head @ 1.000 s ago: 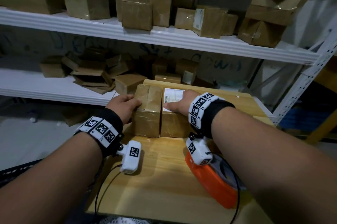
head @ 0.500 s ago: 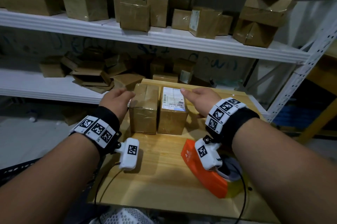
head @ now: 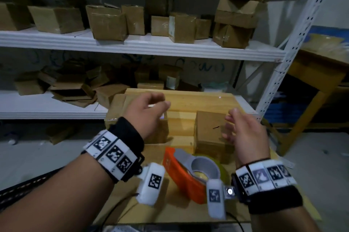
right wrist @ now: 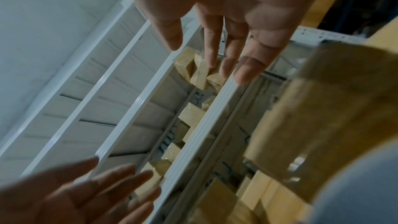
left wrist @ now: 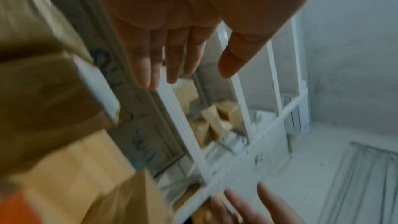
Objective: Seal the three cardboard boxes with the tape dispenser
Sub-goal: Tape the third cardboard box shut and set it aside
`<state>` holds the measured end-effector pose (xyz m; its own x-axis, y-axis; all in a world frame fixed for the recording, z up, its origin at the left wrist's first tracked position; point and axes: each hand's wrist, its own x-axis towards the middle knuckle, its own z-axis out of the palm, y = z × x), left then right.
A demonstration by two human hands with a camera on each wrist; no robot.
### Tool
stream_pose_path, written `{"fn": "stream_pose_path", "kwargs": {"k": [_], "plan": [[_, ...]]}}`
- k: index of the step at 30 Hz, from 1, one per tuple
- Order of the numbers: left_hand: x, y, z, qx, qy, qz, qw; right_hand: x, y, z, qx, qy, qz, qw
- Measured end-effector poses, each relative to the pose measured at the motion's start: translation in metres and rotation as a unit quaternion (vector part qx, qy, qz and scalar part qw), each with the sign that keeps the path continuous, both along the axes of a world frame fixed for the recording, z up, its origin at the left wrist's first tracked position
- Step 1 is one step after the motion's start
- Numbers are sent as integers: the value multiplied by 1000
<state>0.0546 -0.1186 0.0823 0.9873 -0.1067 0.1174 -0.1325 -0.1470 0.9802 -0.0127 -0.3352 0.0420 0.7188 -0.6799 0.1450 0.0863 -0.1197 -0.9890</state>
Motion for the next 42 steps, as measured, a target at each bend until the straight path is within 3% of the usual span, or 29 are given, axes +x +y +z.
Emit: {"fn": "stream_pose_path", "kwargs": {"k": [6, 10, 16, 21, 29, 33, 42], "plan": [[1, -67, -27, 163, 30, -54, 985, -6, -28, -23, 21, -20, -67, 997], [9, -94, -35, 211, 60, -76, 973, -5, -49, -26, 36, -12, -88, 995], [18, -113, -44, 248, 136, -77, 956, -6, -55, -34, 23, 99, -5, 995], [18, -119, -44, 241, 122, -103, 957, -2, -49, -37, 10, 130, 61, 990], [0, -108, -26, 126, 49, -86, 987, -13, -44, -23, -30, 32, 46, 998], [-21, -87, -19, 93, 5, -74, 993, -25, -30, -19, -44, 0, 47, 998], [-72, -8, -25, -57, 3, -27, 998, -65, 30, -6, -11, -42, 105, 994]]}}
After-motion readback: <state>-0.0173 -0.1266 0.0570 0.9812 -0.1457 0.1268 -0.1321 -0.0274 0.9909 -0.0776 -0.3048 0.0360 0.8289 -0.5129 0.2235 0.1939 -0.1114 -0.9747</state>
